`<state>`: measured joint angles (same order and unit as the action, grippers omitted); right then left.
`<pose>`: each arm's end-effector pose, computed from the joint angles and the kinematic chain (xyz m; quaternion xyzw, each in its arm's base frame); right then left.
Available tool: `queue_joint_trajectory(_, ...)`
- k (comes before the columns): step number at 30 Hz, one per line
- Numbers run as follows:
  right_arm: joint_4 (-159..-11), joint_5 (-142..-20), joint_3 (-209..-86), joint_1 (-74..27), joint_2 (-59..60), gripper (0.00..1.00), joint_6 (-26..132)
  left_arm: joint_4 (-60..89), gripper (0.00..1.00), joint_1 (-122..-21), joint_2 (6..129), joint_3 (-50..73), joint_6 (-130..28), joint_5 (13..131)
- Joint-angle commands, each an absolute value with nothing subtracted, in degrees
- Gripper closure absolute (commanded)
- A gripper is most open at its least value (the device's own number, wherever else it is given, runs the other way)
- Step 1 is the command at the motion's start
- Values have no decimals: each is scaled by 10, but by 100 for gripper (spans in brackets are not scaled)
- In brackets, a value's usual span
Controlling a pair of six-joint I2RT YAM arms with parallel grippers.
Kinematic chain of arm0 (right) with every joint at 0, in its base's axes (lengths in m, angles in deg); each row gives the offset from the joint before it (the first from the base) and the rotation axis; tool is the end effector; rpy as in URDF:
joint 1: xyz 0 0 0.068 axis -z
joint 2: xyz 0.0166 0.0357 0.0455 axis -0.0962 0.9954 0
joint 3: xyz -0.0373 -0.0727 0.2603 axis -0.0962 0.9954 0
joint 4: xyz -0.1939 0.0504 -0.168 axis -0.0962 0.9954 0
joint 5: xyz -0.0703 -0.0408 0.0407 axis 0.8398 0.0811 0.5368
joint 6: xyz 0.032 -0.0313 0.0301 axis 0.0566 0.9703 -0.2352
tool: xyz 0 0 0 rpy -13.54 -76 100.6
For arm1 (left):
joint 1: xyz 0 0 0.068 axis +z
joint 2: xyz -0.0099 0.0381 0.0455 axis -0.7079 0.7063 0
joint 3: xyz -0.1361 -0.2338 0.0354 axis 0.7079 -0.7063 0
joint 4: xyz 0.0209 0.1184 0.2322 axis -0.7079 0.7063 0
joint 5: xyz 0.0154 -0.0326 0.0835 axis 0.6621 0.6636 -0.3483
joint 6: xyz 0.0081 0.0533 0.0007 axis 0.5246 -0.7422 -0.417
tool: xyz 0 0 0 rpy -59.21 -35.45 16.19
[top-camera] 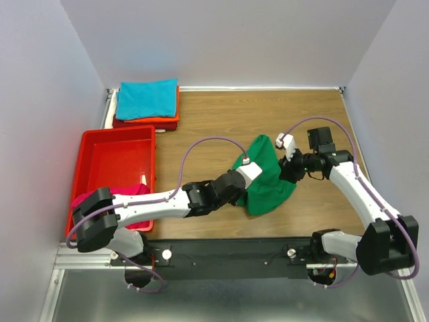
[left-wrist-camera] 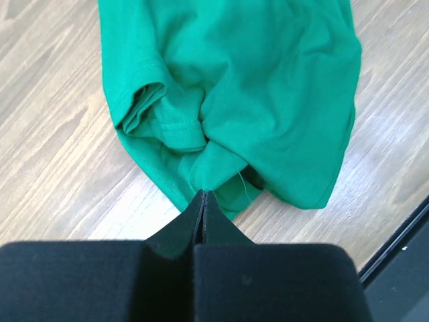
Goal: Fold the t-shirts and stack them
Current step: Flatten the tshirt out
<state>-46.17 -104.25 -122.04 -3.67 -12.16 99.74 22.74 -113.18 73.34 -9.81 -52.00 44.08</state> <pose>0.2246 0.0547 0.2529 -0.4522 0.8110 0.1705 0.3297 0.1259 -0.2813 0.2405 0.3588 0.8063 -0.1640 0.4408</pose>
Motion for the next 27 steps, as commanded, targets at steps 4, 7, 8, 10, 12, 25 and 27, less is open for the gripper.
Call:
queue_joint_trajectory(4,-417,-1046,-1186,-83,-41,42,1014,234,100,-1134,735,-95,-515,464)
queue_joint_trajectory(7,-457,-1013,-1172,-95,-27,41,999,227,100,-1134,738,-96,-508,469)
queue_joint_trajectory(8,-464,-1007,-1171,-98,-21,41,995,225,100,-1134,736,-98,-506,471)
queue_joint_trajectory(10,-476,-1003,-1169,-106,-4,43,991,219,100,-1134,736,-99,-502,474)
queue_joint_trajectory(12,-481,-999,-1164,-115,4,52,988,218,100,-1134,735,-100,-500,475)
queue_joint_trajectory(25,-453,-828,-1272,-96,-145,99,948,203,100,-1098,632,-122,-486,504)
queue_joint_trajectory(27,-447,-813,-1327,-85,-161,99,940,203,100,-1086,596,-117,-488,513)
